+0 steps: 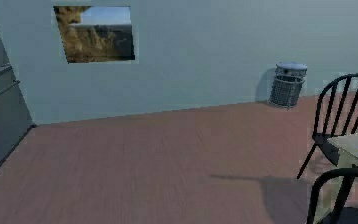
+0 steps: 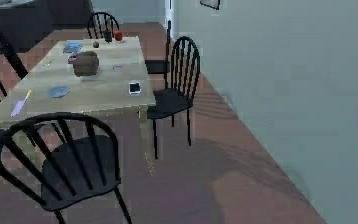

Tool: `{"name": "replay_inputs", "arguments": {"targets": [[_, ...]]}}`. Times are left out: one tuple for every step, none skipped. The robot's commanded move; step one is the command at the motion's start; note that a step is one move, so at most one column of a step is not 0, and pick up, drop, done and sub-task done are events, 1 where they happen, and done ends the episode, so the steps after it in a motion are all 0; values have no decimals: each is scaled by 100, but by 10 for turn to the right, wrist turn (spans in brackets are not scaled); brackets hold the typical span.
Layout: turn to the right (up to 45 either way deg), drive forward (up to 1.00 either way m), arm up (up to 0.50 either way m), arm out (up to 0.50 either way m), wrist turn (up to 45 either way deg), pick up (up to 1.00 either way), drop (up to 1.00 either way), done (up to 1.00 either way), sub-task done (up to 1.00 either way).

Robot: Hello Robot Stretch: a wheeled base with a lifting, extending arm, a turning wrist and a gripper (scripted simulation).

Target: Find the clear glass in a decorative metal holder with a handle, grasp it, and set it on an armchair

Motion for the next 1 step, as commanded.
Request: {"name": "replay_inputs", "arguments": {"targets": [[0,65,0,0,0,0,0,0,0]]}}
